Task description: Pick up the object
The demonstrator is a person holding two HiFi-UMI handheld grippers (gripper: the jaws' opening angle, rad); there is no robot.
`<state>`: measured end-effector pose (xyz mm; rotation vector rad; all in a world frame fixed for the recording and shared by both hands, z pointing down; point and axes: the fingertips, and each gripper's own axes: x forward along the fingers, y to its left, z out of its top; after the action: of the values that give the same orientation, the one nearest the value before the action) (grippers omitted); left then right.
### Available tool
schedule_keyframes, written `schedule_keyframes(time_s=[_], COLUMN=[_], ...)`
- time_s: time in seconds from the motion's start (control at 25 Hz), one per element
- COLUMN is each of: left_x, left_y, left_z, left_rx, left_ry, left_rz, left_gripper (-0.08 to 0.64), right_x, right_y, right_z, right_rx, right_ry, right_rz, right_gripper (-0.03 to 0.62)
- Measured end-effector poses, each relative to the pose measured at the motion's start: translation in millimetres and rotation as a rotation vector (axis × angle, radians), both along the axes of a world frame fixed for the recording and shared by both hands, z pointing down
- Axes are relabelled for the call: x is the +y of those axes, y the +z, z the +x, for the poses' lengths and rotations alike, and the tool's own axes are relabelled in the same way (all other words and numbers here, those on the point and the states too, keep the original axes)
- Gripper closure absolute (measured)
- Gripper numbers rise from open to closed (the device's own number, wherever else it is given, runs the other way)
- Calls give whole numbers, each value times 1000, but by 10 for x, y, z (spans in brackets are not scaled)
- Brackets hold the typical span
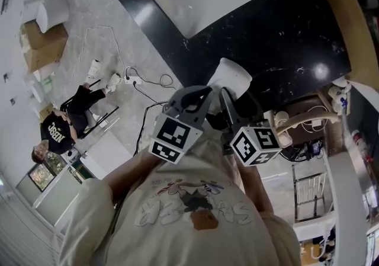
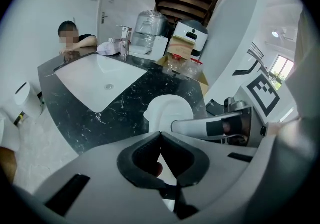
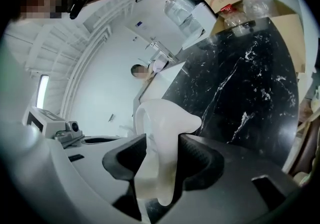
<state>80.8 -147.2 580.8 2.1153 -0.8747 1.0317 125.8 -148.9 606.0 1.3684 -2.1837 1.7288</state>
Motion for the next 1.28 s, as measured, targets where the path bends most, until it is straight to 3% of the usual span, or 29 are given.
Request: schedule_keyframes(time_s=[0.52, 0.92, 1.28], left_x=[32, 45, 77], left_y=[-43, -149, -282], left_z=[-89, -189, -264], left_rx=[-3, 11, 31], left_ry=[-35, -55, -50], left_rz=[14, 44, 77], left_gripper=[552, 552, 552], right_x=[-35, 13, 80], right_y=[18, -83, -206], right_z=[-50, -89, -46], right_rx=[22, -42, -21], right_ry=[-14, 16, 75], right_rz=[7, 18, 9], right_gripper=[387, 444, 446])
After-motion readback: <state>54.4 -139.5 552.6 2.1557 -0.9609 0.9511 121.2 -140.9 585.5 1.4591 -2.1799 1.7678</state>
